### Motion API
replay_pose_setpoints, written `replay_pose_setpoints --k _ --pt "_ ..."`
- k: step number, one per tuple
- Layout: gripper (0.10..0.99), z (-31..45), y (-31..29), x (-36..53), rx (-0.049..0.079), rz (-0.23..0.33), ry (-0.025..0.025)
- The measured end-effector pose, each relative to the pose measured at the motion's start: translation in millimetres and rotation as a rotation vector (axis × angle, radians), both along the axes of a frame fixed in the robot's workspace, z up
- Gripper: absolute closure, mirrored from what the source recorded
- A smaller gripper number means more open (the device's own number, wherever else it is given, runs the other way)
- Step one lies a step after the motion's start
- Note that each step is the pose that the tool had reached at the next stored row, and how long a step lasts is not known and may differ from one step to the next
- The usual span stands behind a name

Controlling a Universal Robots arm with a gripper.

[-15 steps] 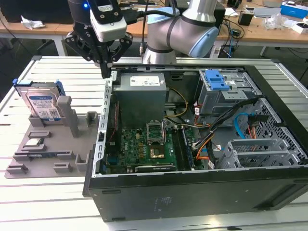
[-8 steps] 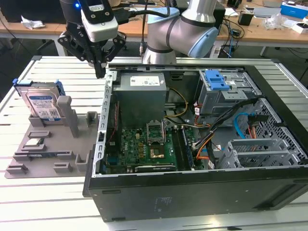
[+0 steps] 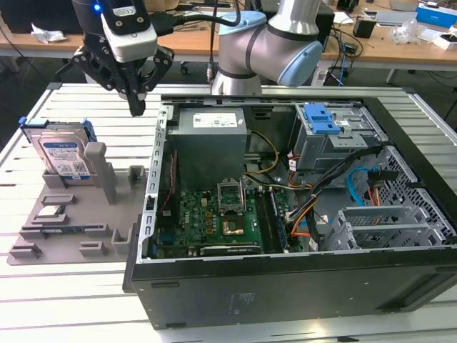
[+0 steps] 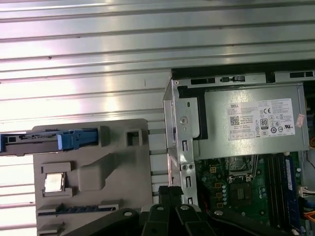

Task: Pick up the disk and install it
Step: 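Reach for the disk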

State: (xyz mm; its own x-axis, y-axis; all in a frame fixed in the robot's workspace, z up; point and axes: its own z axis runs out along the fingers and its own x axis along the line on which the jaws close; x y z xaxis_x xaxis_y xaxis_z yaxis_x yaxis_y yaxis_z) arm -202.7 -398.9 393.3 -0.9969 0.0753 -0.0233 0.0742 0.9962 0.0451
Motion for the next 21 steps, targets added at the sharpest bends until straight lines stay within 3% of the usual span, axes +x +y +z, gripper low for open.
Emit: replay_pose_setpoints --k 4,21 --pt "0.980 0.0 0.0 -8.9 0.000 0.000 0.0000" --pt "0.980 0.0 0.0 -25.9 0.000 0.000 0.0000"
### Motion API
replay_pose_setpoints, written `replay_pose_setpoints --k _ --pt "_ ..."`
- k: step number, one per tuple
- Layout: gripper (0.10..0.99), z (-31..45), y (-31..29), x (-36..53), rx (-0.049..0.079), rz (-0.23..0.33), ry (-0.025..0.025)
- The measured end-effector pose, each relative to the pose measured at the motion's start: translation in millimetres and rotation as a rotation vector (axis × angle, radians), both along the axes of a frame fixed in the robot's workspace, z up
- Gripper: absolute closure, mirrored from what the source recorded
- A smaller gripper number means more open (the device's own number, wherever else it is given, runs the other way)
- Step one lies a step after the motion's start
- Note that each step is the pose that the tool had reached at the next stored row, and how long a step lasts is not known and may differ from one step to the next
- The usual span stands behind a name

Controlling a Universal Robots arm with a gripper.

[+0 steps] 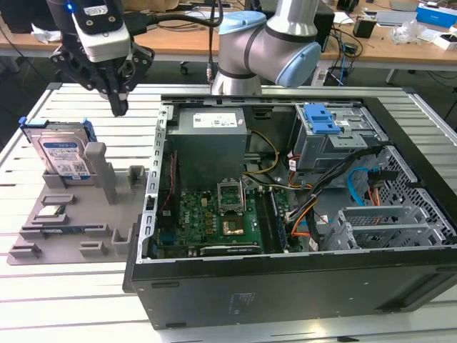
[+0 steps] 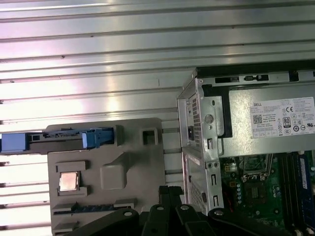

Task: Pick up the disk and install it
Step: 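Reach for the disk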

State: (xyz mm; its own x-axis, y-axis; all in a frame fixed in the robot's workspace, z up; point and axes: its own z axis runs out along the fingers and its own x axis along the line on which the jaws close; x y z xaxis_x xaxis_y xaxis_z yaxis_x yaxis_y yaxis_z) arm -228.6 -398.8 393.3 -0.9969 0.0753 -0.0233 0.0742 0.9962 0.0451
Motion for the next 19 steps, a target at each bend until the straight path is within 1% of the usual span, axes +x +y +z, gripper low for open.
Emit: replay_pose_setpoints --k 5,19 --pt "0.980 0.0 0.0 -7.7 0.000 0.000 0.0000" --pt "0.980 0.0 0.0 -35.1 0.000 0.000 0.0000"
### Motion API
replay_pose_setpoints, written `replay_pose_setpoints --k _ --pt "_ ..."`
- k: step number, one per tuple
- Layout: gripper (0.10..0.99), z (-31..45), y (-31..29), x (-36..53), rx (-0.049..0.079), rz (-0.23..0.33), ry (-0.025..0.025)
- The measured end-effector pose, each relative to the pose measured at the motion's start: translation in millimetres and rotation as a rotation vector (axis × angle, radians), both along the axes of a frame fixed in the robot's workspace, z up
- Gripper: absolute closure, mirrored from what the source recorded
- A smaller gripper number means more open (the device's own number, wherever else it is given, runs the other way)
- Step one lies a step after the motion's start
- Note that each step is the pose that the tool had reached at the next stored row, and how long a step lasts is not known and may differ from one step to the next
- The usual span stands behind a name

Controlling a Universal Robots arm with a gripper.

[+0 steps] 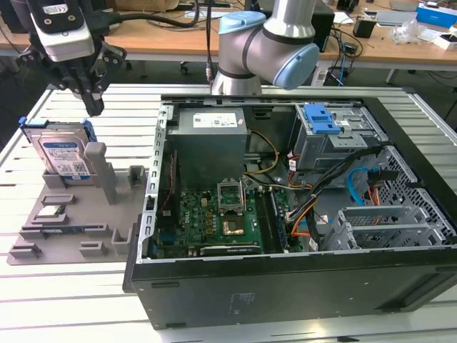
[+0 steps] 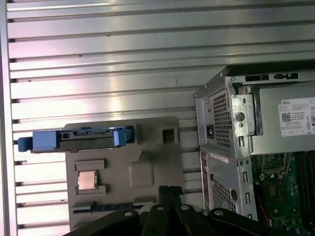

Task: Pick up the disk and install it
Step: 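Reach for the disk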

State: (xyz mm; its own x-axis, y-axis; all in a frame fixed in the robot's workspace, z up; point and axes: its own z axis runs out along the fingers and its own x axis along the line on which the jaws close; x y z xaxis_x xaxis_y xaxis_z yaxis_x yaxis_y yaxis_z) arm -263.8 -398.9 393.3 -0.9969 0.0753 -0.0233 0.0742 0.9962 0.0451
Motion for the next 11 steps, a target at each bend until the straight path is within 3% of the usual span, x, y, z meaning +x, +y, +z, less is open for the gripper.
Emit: replay_pose_setpoints --k 11 --pt "0.980 0.0 0.0 -26.6 0.000 0.000 0.0000"
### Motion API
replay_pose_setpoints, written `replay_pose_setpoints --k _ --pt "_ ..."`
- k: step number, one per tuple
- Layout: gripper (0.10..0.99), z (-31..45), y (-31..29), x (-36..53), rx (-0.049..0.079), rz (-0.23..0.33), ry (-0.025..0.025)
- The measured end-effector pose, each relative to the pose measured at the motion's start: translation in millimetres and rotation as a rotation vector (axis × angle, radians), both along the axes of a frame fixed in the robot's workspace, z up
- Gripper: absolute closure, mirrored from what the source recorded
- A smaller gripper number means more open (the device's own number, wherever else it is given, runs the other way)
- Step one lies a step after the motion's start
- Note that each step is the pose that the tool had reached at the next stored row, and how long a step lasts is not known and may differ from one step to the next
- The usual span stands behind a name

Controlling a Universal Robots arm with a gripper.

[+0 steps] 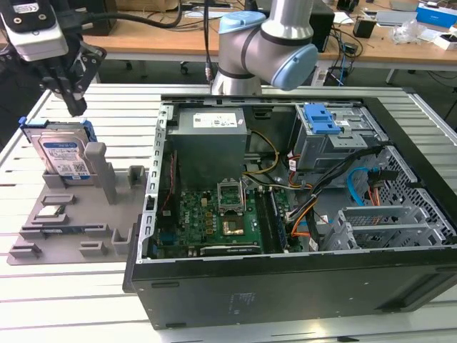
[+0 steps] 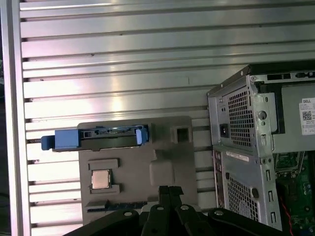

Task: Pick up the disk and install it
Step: 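Reach for the disk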

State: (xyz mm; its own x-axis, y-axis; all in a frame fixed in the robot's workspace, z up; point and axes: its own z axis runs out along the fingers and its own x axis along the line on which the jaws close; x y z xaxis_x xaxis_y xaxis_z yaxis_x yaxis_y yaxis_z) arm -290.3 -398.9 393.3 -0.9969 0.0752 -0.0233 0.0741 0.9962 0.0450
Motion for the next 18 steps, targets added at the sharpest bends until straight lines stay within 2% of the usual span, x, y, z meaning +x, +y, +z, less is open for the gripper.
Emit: replay_pose_setpoints --k 3,7,18 --pt "0.980 0.0 0.0 -13.2 0.000 0.000 0.0000" --pt "0.980 0.0 0.0 -26.0 0.000 0.000 0.0000" --pt "0.980 0.0 0.0 -48.9 0.000 0.000 0.0000"
